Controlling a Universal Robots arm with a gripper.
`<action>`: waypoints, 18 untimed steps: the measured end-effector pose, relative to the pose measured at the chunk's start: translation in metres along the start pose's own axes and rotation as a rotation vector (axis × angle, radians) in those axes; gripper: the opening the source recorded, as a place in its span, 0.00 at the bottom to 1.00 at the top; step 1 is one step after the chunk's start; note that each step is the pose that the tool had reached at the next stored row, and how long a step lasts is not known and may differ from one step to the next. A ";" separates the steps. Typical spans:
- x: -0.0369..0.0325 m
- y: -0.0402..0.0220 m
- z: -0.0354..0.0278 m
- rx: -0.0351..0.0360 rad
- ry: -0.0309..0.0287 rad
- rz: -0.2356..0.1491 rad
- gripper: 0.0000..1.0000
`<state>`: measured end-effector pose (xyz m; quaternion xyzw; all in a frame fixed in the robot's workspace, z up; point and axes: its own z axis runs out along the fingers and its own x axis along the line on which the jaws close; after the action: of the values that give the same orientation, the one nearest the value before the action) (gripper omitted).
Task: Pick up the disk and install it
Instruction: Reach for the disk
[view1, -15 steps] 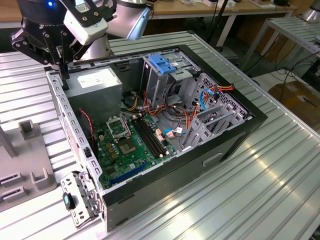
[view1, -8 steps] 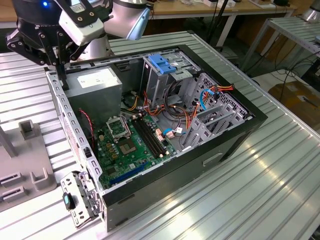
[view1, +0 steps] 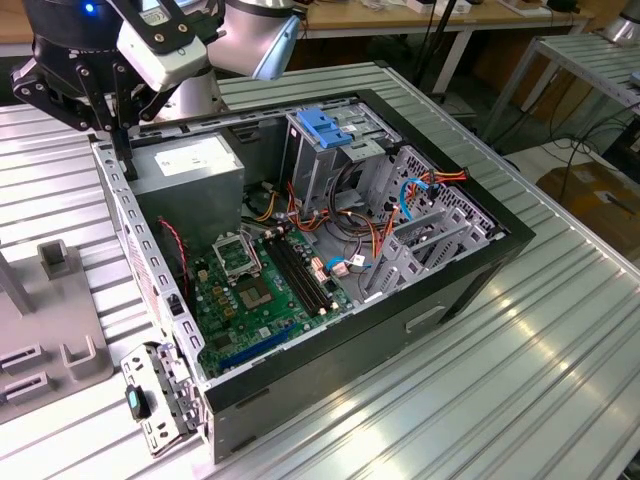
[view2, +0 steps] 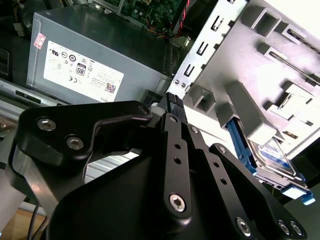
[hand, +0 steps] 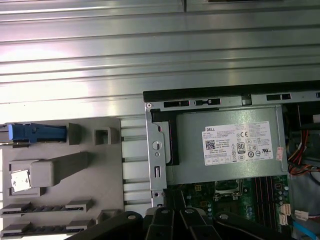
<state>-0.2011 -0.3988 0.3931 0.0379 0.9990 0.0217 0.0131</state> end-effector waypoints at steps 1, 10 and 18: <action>0.0000 0.0000 0.0000 0.0000 0.0000 0.000 0.11; 0.0068 -0.0005 -0.0002 0.0000 0.0000 0.000 0.11; 0.0086 -0.0006 -0.0002 0.0001 0.0000 0.000 0.11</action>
<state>-0.2097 -0.3988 0.3931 0.0379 0.9990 0.0217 0.0131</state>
